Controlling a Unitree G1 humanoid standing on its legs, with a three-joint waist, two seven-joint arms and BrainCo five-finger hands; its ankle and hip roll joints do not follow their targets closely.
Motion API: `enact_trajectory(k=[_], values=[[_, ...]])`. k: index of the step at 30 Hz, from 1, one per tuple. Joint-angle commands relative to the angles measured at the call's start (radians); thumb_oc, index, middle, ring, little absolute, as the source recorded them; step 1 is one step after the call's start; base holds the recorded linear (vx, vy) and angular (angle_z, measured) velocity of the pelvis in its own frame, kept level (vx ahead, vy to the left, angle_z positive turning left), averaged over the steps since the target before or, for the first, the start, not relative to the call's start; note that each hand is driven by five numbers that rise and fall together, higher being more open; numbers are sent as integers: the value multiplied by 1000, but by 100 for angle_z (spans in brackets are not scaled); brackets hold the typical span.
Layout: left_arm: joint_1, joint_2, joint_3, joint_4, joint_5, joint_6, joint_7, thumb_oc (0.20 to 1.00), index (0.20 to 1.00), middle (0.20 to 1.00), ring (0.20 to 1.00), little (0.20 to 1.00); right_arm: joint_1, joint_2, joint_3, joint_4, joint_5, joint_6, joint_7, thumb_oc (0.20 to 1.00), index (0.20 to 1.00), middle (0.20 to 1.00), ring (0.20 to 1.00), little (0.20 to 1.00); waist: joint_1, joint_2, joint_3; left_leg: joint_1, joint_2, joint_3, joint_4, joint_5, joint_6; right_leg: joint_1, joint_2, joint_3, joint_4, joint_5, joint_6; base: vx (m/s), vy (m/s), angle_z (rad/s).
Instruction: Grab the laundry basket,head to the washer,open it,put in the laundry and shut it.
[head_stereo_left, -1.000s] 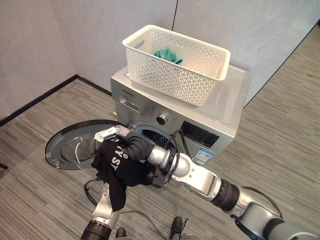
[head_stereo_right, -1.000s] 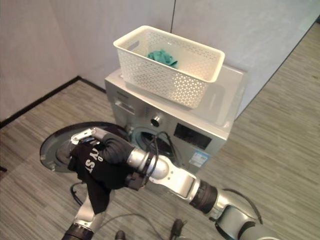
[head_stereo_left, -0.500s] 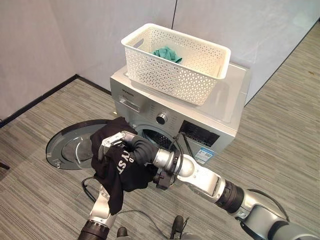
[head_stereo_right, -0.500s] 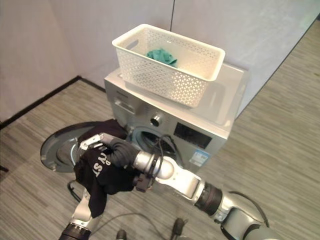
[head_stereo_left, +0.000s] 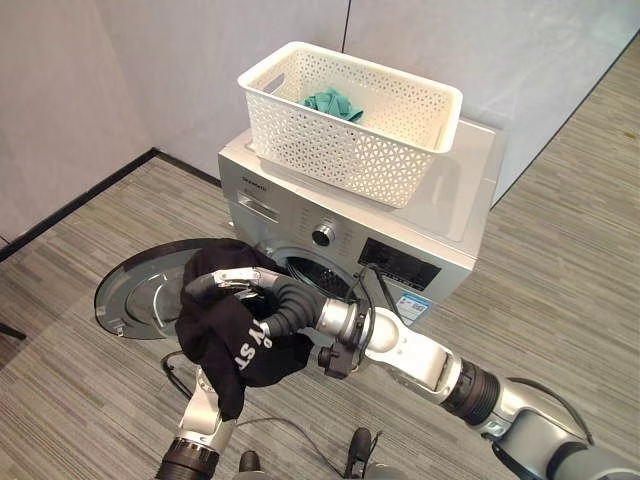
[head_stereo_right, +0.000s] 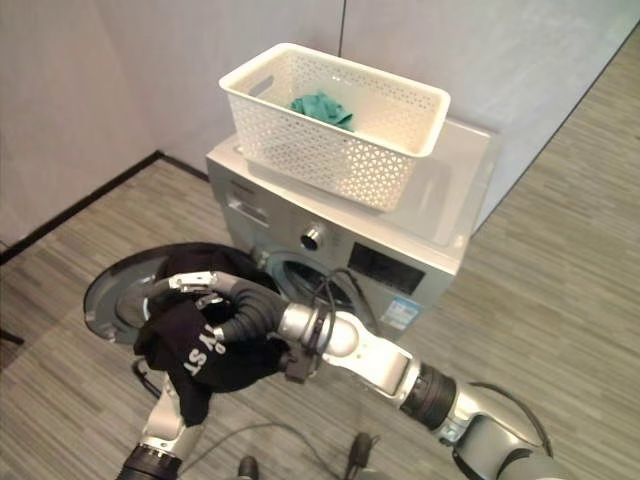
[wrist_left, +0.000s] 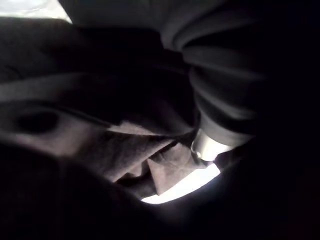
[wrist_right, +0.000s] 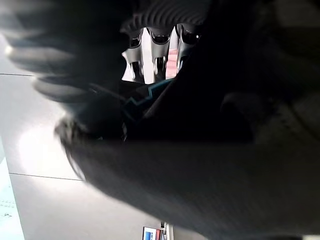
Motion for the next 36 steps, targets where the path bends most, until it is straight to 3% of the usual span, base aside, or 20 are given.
enact_trajectory(k=[1, 7, 12, 13, 16, 17, 19, 20, 22, 24, 31, 36], values=[[-114, 47, 2, -66, 88, -109, 46, 200, 200, 200, 200, 200, -2, -1, -67, -96, 117, -85, 18, 1000, 1000, 1000, 1000, 1000, 22, -30, 9, 58, 38, 41, 3, -98, -7, 87, -103, 14, 78, -169, 72, 0, 0, 0], [-104, 54, 38, -90, 104, -124, 45, 200, 200, 200, 200, 200, 155, -101, -188, -149, 291, -119, 86, 1000, 1000, 1000, 1000, 1000, 6, -28, -12, 72, 42, 46, 3, -101, -11, 101, -97, 10, 77, -176, 76, 4, 1, -1], [-67, 56, 77, -100, 76, -128, 19, 200, 200, 200, 200, 200, 368, -136, -369, -182, 457, -127, 143, 1000, 1000, 1000, 1000, 1000, -9, -18, -27, 79, 43, 48, 3, -104, -13, 110, -94, 9, 75, -179, 79, 8, 4, -2], [-43, 56, 98, -99, 55, -135, 1, 200, 200, 200, 200, 200, 467, -123, -462, -187, 548, -133, 170, 1000, 1000, 1000, 1000, 1000, -18, -15, -35, 83, 43, 48, 3, -105, -13, 114, -94, 8, 73, -181, 80, 17, -2, -7], [3, 60, 125, -122, 33, -133, -32, 200, 200, 200, 200, 200, 565, -106, -568, -202, 627, -127, 199, 1000, 1000, 1000, 1000, 1000, -22, -8, -44, 86, 43, 48, 3, -107, -13, 119, -94, 4, 71, -182, 83, 37, -4, -4], [90, 89, 152, -170, 22, -125, -102, 200, 200, 200, 200, 200, 666, -82, -705, -195, 664, -138, 206, 1000, 1000, 1000, 1000, 1000, -29, 0, -46, 86, 42, 46, 3, -107, -14, 121, -94, 2, 67, -180, 84, 45, -8, 0], [122, 96, 156, -182, 11, -121, -126, 200, 200, 200, 200, 200, 690, -78, -738, -192, 663, -143, 201, 1000, 1000, 1000, 1000, 1000, -29, 2, -48, 85, 41, 46, 3, -108, -14, 122, -94, 2, 65, -180, 85, 19, -5, 0], [218, 103, 162, -185, -39, -109, -199, 200, 200, 200, 200, 200, 727, -87, -844, -153, 620, -160, 165, 1000, 1000, 1000, 1000, 1000, -30, 8, -36, 79, 39, 45, 3, -106, -12, 116, -94, 3, 62, -176, 86, 0, 0, 0], [219, 103, 161, -185, -40, -109, -201, 200, 200, 200, 200, 200, 729, -88, -844, -154, 620, -160, 164, 1000, 1000, 1000, 1000, 1000, -29, 8, -37, 79, 39, 45, 3, -106, -12, 116, -94, 3, 62, -176, 86, 0, 0, 0], [328, 84, 144, -158, -113, -80, -294, 200, 200, 200, 200, 200, 760, -85, -970, -118, 581, -181, 132, 1000, 1000, 1000, 1000, 1000, -27, 16, -2, 56, 38, 39, 3, -99, -10, 98, -97, -2, 61, -173, 86, -26, -40, 0], [388, 82, 95, -164, -217, -46, -372, 200, 200, 200, 200, 200, 710, -63, -1049, -97, 555, -238, 69, 1000, 1000, 1000, 1000, 1000, -16, 35, 82, -32, 32, 23, 3, -67, -7, 33, -100, -5, 52, -158, 86, -97, -25, 4], [368, 93, 53, -179, -257, -42, -367, 200, 200, 200, 200, 200, 620, -30, -1038, -89, 545, -289, 6, 1000, 1000, 1000, 1000, 1000, -9, 49, 147, -103, 28, 16, 3, -40, -3, -38, -107, -1, 61, -148, 81, -115, -15, 6]])
